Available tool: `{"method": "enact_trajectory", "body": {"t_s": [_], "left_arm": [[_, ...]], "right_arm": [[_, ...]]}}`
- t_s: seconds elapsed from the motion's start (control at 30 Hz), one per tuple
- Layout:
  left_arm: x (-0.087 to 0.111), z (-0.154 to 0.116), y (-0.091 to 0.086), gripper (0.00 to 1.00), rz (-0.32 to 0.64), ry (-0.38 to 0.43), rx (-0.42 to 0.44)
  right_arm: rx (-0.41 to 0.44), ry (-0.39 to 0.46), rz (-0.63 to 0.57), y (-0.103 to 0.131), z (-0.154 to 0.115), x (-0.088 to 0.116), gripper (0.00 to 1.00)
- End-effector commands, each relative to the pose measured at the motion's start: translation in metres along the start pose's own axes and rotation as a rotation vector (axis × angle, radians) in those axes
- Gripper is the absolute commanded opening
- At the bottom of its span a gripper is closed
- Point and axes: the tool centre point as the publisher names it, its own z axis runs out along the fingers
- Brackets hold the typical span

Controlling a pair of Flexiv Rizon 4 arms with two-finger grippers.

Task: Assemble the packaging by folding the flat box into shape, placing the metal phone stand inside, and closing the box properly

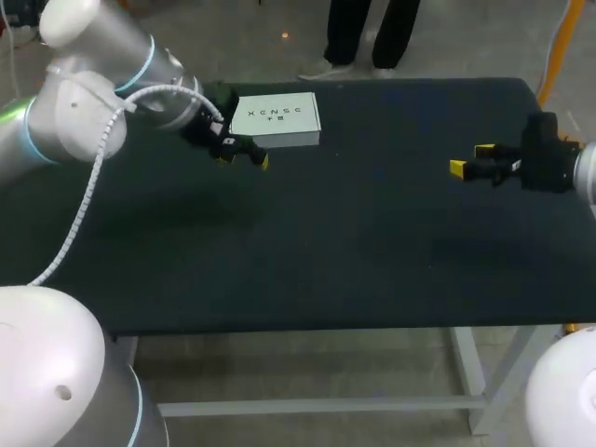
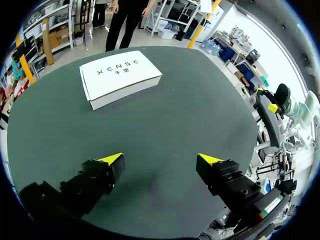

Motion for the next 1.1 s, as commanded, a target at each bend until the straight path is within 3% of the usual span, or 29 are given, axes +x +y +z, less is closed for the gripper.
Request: {"method": "enact_trajectory", "body": {"t_s": [0.03,0.37,0.67,1.1], "left_arm": [[-0.004,-0.012,0.016,1.00,0.055,0.057,0.288],[-0.007,-0.031,0.021,1.00,0.187,0.134,0.341],[-0.014,-0.043,0.028,1.00,0.227,0.161,0.374],[-0.015,-0.055,0.036,1.00,0.247,0.115,0.434]], "right_arm": [[-0.006,0.005,-0.001,-0.001,-0.001,-0.001,1.00],[-0.006,0.005,-0.001,-0.001,-0.001,-0.001,1.00],[-0.006,0.005,-0.001,-0.001,-0.001,-0.001,1.00],[-0.006,0.005,-0.001,-0.001,-0.001,-0.001,1.00]]}}
